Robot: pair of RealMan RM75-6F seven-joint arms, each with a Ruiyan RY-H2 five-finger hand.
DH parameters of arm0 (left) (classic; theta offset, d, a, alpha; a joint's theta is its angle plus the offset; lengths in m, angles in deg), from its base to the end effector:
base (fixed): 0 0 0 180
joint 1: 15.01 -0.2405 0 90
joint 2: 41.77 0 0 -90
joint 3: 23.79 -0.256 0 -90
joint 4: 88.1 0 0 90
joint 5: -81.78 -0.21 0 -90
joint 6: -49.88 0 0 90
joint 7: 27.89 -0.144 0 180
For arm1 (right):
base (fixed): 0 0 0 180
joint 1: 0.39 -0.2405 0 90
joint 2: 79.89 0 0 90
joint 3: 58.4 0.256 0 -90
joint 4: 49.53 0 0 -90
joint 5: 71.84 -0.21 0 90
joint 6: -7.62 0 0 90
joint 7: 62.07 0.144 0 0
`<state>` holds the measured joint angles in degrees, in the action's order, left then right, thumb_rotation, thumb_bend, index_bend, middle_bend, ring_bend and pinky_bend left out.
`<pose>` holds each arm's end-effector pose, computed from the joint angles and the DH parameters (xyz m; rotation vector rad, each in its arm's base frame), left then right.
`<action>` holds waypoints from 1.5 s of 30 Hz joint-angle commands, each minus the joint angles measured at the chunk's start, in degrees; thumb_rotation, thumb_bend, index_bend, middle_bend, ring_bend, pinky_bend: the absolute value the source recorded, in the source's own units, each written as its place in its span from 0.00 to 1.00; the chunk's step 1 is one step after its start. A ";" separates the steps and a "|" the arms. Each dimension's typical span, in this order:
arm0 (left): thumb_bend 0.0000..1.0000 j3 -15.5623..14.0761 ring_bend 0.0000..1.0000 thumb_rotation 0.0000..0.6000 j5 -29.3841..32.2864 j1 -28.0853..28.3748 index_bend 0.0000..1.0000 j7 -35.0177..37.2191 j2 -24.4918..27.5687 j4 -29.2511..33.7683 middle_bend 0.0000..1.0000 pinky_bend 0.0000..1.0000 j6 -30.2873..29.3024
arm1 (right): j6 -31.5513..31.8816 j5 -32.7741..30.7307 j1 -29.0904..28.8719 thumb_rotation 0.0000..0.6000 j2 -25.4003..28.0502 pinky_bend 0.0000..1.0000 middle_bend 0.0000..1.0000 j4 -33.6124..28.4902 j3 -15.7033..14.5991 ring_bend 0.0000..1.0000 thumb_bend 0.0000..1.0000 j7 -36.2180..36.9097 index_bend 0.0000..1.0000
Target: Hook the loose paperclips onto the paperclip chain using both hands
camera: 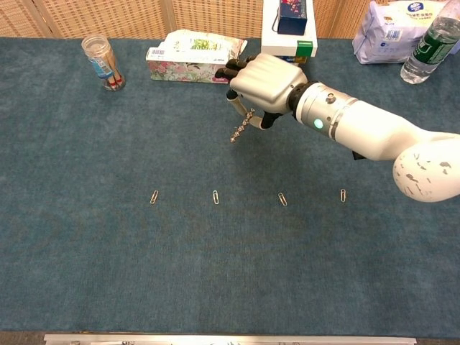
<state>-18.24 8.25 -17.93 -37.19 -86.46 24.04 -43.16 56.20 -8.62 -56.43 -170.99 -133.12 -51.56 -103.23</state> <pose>-0.2946 0.1420 0.2625 -1.1108 -0.8106 -0.6744 -0.0771 -0.3494 -0.0503 2.2113 -0.3754 0.7389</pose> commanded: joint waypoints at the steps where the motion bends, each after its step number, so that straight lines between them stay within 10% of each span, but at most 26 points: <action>1: 0.36 -0.02 0.00 1.00 0.10 0.00 0.60 -0.06 -0.09 -0.16 0.14 0.00 0.03 | 2.37 -0.77 1.24 1.00 2.44 0.18 0.09 -4.32 -1.09 0.00 0.33 -2.36 0.57; 19: 0.36 0.43 0.00 1.00 1.84 0.46 0.60 -1.32 -0.76 -0.56 0.14 0.00 0.42 | 11.13 1.17 8.62 1.00 13.54 0.18 0.10 -22.27 -8.23 0.00 0.33 -6.44 0.57; 45: 0.36 0.90 0.00 1.00 2.23 0.05 0.60 -0.22 -0.21 -0.09 0.14 0.00 -0.46 | 10.18 3.72 14.76 1.00 13.84 0.18 0.10 -22.08 -12.08 0.00 0.33 -1.38 0.57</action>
<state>-17.36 10.46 -17.88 -37.43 -86.69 23.94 -43.63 66.53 -4.91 -41.78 -157.01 -155.36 -63.63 -104.76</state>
